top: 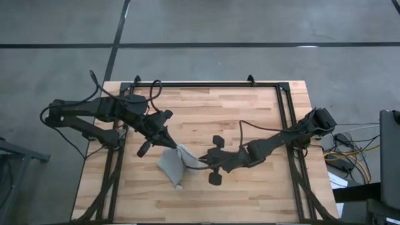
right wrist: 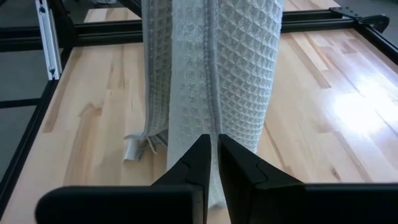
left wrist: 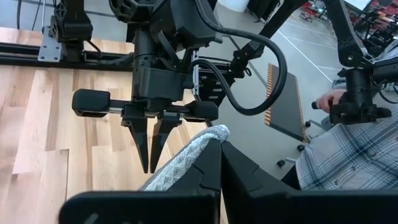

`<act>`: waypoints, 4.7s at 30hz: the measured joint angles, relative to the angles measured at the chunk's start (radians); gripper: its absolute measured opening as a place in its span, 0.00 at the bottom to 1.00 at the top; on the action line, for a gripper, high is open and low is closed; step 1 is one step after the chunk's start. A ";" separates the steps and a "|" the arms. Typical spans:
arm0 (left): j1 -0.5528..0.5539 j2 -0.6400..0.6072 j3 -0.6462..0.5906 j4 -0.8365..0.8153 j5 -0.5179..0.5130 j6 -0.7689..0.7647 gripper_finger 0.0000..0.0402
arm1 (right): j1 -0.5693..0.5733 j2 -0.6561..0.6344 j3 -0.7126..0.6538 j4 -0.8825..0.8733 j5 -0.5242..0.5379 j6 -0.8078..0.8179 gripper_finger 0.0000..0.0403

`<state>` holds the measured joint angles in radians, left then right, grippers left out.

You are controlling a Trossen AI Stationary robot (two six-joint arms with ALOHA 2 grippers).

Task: Fold microfiber towels
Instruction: Prepare the microfiber cloth on the table

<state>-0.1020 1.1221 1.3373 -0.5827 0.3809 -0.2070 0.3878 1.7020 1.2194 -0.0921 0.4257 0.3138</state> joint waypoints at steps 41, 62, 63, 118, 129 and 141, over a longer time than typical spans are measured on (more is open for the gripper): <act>0.000 0.000 0.000 0.000 0.001 -0.002 0.00 | -0.006 0.001 -0.019 -0.009 -0.015 0.072 0.40; 0.000 0.000 0.000 0.000 0.081 -0.008 0.00 | -0.006 0.002 -0.319 0.422 -0.132 0.080 0.30; 0.000 0.000 0.000 0.002 0.100 -0.008 0.00 | -0.006 0.002 -0.330 0.444 -0.143 0.079 0.30; 0.000 0.000 0.000 0.119 0.180 -0.011 0.00 | -0.004 0.172 -0.242 0.588 -0.247 0.122 0.34; 0.000 -0.001 0.000 0.119 0.189 -0.010 0.00 | -0.004 0.169 -0.260 0.559 -0.249 0.250 0.45; 0.000 -0.001 0.000 0.119 0.190 -0.010 0.00 | -0.004 0.169 -0.260 0.580 -0.332 0.259 0.50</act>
<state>-0.1024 1.1213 1.3373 -0.4641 0.5709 -0.2169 0.3840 1.8706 0.9596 0.4883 0.0939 0.5726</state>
